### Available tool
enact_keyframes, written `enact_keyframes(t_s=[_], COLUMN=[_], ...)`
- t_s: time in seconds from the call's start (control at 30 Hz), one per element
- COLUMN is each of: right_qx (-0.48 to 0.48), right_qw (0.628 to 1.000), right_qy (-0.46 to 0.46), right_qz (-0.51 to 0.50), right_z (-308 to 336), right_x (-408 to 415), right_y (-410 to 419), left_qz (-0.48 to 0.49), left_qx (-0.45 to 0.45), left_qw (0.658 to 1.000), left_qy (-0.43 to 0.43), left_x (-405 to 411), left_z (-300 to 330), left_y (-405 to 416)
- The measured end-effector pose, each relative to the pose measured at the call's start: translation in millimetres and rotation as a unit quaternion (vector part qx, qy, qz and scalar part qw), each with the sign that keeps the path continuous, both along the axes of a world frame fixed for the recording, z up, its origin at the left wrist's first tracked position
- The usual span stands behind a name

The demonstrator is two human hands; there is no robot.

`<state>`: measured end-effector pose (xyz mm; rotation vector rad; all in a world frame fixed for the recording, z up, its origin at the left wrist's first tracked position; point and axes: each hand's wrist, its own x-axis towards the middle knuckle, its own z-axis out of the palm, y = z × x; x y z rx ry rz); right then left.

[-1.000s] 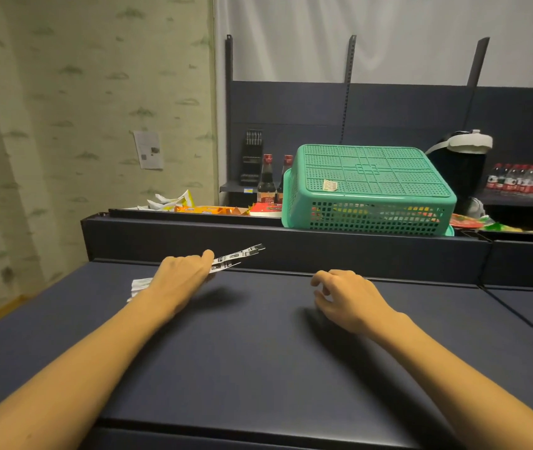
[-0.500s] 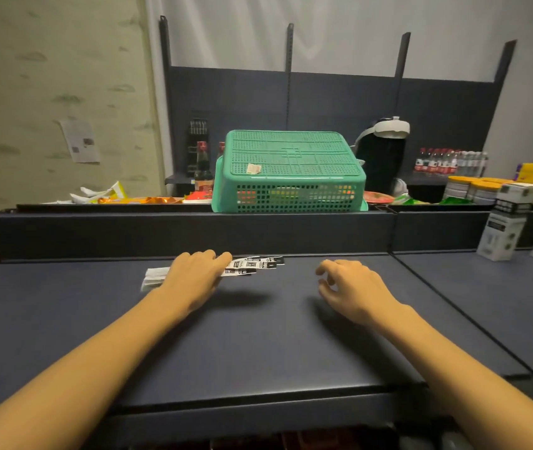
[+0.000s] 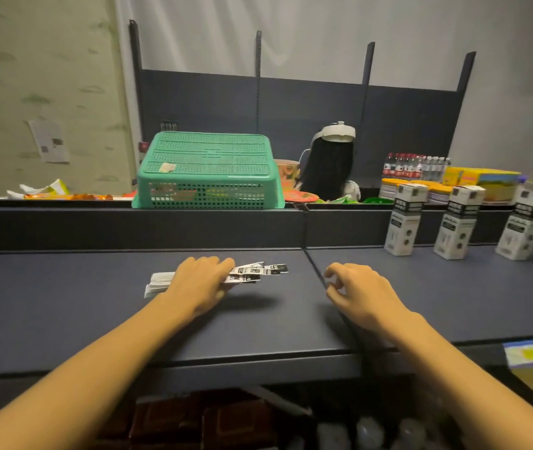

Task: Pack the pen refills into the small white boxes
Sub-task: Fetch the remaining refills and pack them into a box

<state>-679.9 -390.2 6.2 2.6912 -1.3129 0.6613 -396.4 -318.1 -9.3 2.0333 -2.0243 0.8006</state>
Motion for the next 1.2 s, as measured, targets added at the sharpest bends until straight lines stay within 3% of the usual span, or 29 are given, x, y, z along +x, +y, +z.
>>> enact_keyframes(t_s=[0.2,0.53,0.9,1.2], right_qx=[0.016,0.047,0.055,0.063], right_qw=[1.0,0.993,0.985,0.985], right_qy=[-0.002,-0.021,-0.011,-0.028], right_qz=[-0.027,-0.104,-0.163,-0.158], right_z=[-4,-6,-4,-6], right_x=[-95,-214,-330,-398], right_y=[-22,-69,-162,-232], left_qz=[-0.009,-0.104,-0.187,-0.187], left_qx=[0.007,0.022,0.075,0.115], left_qw=[1.0,0.994,0.978,0.975], left_qy=[0.016,0.008,0.05,0.045], left_x=[-101,-233,-350,-416], left_z=[-1,9,-7,-4], left_y=[-30,-111,-231,-288])
